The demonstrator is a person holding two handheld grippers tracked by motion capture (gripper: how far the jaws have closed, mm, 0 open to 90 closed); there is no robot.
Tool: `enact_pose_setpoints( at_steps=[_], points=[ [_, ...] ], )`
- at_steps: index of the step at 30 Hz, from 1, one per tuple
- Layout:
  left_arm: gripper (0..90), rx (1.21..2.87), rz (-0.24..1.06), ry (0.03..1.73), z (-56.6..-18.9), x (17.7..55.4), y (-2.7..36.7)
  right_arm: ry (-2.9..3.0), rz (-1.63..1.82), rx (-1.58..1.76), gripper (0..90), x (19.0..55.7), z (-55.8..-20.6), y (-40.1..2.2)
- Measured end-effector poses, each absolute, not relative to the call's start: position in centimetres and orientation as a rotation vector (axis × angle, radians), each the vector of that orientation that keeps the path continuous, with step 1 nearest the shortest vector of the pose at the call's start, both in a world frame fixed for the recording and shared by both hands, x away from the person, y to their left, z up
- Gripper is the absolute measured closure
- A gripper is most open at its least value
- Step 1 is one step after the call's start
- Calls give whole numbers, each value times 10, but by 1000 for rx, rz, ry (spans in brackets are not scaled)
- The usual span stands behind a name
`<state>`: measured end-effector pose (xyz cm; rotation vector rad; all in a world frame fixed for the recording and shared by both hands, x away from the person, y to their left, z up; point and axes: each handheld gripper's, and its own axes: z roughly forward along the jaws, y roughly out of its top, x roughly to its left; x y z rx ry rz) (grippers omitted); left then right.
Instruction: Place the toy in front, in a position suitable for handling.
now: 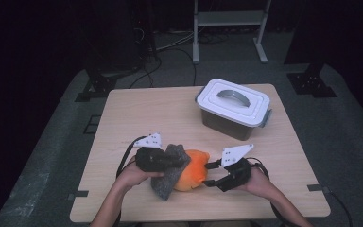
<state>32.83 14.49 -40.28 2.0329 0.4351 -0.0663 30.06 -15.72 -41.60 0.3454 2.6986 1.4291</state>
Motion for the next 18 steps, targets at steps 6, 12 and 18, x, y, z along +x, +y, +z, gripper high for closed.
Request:
enact_pose_setpoints(
  at_steps=[6, 12, 18],
  points=[
    [780, 2049, -89, 405, -405, 316, 143, 2646, 1481, 442, 265, 309, -411, -156],
    [781, 2071, -12, 367, -384, 318, 136, 2654, 1352, 393, 439, 311, -410, -137],
    [781, 2165, 78, 393, -381, 330, 132, 2661, 1294, 294, 552, 306, -416, -133]
  ],
)
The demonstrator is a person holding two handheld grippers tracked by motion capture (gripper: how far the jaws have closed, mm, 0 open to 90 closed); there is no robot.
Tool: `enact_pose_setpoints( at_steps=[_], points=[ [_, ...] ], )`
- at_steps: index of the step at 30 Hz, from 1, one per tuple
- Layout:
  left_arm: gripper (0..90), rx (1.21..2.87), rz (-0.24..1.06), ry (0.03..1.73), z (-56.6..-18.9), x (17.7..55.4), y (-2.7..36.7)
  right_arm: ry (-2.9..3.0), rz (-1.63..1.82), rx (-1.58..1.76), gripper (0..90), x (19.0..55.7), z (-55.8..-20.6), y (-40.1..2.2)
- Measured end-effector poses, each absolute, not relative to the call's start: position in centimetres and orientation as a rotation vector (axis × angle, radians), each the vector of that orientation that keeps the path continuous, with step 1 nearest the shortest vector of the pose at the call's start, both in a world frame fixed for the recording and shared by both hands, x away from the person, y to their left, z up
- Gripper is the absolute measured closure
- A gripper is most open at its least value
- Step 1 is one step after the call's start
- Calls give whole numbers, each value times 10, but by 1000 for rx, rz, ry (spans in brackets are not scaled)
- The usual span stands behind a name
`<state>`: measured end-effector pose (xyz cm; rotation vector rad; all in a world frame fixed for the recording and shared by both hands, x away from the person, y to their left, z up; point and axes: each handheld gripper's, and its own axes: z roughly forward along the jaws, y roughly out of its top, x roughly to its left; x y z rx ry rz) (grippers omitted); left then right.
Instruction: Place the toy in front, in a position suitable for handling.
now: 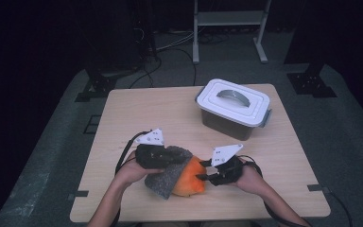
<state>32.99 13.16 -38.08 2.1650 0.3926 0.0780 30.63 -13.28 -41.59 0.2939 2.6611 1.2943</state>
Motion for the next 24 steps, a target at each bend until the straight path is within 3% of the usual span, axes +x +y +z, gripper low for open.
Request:
enact_pose_setpoints(
  at_steps=[1, 4, 6, 10, 16, 24],
  points=[
    [782, 2173, 54, 397, -389, 330, 131, 2663, 1299, 302, 539, 307, -416, -133],
    [789, 2118, -21, 411, -406, 324, 130, 2709, 1310, 347, 344, 311, -415, -137],
    [789, 2113, -52, 379, -408, 318, 123, 2703, 1382, 401, 265, 313, -415, -137],
    [788, 2167, -16, 327, -403, 313, 115, 2761, 1330, 362, 287, 313, -424, -125],
    [787, 2124, 4, 415, -406, 318, 145, 2741, 1387, 380, 320, 316, -434, -137],
    [787, 2104, -21, 458, -415, 315, 157, 2769, 1288, 427, 208, 307, -422, -137]
  ],
)
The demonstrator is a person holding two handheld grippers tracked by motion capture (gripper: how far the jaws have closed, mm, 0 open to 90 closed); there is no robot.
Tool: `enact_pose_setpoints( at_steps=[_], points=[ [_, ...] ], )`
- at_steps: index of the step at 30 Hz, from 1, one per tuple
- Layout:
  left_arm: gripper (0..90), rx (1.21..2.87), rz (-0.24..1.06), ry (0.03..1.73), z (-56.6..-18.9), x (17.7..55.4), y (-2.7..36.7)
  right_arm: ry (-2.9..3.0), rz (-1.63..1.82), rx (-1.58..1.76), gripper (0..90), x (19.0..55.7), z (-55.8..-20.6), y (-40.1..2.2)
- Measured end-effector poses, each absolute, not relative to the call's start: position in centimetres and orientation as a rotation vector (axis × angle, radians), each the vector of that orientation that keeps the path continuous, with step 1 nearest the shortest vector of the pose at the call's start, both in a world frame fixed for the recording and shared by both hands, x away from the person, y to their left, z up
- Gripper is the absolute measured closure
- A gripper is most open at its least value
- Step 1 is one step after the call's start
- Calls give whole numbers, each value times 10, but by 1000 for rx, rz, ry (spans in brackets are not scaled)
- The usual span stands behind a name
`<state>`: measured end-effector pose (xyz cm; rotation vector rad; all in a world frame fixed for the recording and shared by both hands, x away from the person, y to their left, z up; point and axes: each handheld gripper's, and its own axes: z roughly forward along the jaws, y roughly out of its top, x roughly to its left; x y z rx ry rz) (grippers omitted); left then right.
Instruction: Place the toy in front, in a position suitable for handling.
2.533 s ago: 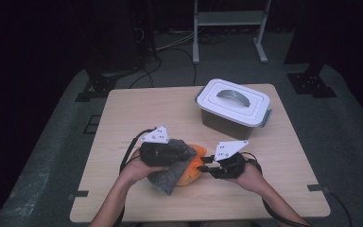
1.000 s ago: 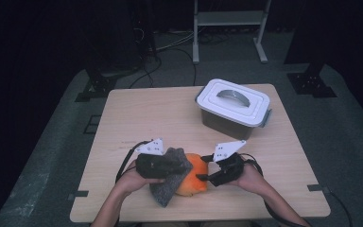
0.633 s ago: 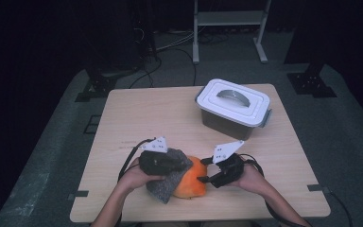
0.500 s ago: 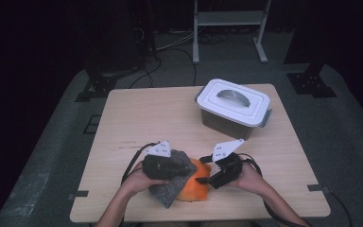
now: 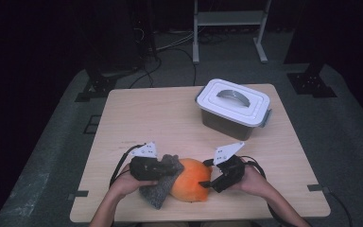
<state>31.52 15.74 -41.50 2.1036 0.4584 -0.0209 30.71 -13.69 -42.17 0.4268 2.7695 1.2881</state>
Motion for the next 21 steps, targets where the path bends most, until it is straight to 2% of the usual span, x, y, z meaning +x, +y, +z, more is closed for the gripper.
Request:
enact_pose_setpoints(
  at_steps=[2, 3, 5, 6, 7, 10, 13, 14, 15, 18, 19, 21],
  points=[
    [786, 2114, -43, 443, -417, 313, 151, 2780, 1273, 436, 199, 308, -430, -132],
    [787, 2112, -41, 441, -417, 313, 149, 2782, 1281, 445, 235, 310, -433, -131],
    [787, 2103, -24, 441, -416, 315, 148, 2778, 1269, 409, 442, 311, -431, -131],
    [787, 2103, -24, 441, -416, 315, 148, 2751, 1263, 365, 521, 309, -429, -132],
    [787, 2078, -5, 441, -408, 318, 150, 2713, 1254, 316, 563, 308, -425, -134],
    [786, 2059, 44, 434, -393, 324, 149, 2692, 1229, 251, 582, 310, -417, -139],
    [785, 2055, 69, 437, -388, 328, 147, 2655, 1225, 240, 581, 315, -409, -146],
    [785, 2141, 99, 444, -396, 332, 140, 2659, 1226, 257, 576, 318, -410, -149],
    [785, 2162, 90, 443, -401, 332, 137, 2674, 1236, 283, 542, 320, -412, -150],
    [786, 2115, -5, 459, -418, 328, 133, 2748, 1240, 384, 316, 324, -417, -151],
    [787, 2104, -20, 457, -420, 326, 133, 2756, 1245, 409, 283, 325, -417, -152],
    [786, 2104, -53, 437, -419, 322, 132, 2760, 1253, 413, 272, 324, -418, -154]
  ],
)
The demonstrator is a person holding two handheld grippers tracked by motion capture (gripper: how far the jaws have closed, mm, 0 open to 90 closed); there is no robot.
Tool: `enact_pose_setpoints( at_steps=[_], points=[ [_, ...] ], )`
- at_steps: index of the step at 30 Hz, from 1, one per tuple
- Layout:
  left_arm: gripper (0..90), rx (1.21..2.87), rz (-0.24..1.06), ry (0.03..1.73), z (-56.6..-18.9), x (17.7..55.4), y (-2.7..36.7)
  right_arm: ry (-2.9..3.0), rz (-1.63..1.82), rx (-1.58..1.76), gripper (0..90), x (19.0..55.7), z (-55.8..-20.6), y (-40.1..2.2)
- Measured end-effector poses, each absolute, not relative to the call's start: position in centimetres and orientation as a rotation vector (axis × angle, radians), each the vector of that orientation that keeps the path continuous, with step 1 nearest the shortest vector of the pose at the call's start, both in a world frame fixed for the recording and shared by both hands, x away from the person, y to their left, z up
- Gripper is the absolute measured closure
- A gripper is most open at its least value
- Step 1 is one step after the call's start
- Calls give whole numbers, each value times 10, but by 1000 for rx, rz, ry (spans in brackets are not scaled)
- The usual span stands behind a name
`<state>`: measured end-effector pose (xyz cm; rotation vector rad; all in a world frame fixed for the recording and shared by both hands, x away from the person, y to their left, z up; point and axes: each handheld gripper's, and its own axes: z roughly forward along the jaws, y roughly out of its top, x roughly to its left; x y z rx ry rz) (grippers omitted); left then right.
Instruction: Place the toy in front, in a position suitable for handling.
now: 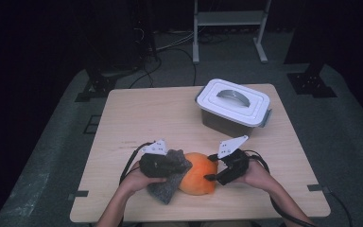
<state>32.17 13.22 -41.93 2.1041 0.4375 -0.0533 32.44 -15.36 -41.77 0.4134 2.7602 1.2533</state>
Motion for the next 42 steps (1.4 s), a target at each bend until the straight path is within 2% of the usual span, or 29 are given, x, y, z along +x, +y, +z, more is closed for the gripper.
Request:
enact_pose_setpoints(
  at_steps=[2, 5, 7, 10, 11, 15, 26, 32, 35, 37, 38, 42],
  points=[
    [781, 2130, -88, 383, -418, 316, 129, 2758, 1237, 386, 271, 322, -421, -152],
    [780, 2140, -48, 359, -412, 313, 131, 2736, 1232, 288, 426, 317, -425, -150],
    [784, 2104, -31, 361, -405, 316, 132, 2715, 1221, 255, 495, 314, -427, -150],
    [783, 2079, -33, 354, -399, 320, 128, 2693, 1246, 218, 523, 312, -430, -151],
    [783, 2123, -6, 335, -399, 321, 120, 2688, 1240, 205, 523, 311, -430, -151],
    [786, 2121, -21, 355, -408, 324, 125, 2687, 1236, 202, 539, 311, -431, -157],
    [785, 2136, -21, 502, -426, 322, 174, 2681, 1244, 196, 538, 311, -429, -155],
    [786, 2047, -36, 473, -411, 330, 162, 2677, 1249, 195, 536, 311, -429, -155],
    [785, 2059, -47, 409, -404, 334, 135, 2674, 1251, 197, 527, 311, -429, -156],
    [786, 2089, -40, 406, -407, 334, 128, 2677, 1250, 204, 507, 312, -429, -156],
    [787, 2078, -54, 417, -413, 334, 122, 2720, 1240, 266, 357, 316, -427, -161],
    [787, 2069, -55, 428, -416, 331, 123, 2763, 1333, 367, 288, 318, -416, -168]
  ],
)
